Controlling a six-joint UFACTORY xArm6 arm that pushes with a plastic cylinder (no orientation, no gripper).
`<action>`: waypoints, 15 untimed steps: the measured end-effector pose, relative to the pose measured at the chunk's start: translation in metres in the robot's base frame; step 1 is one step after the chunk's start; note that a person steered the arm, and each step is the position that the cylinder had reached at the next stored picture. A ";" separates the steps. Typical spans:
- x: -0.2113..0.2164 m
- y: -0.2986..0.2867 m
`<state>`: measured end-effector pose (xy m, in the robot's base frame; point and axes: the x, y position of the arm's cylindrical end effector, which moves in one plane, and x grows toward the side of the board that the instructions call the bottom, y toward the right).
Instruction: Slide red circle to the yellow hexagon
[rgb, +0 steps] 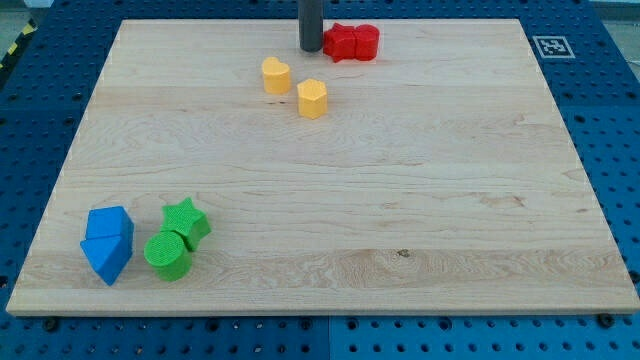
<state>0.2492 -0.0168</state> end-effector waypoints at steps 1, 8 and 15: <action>-0.004 0.000; -0.038 0.086; 0.126 0.074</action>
<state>0.3755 0.0570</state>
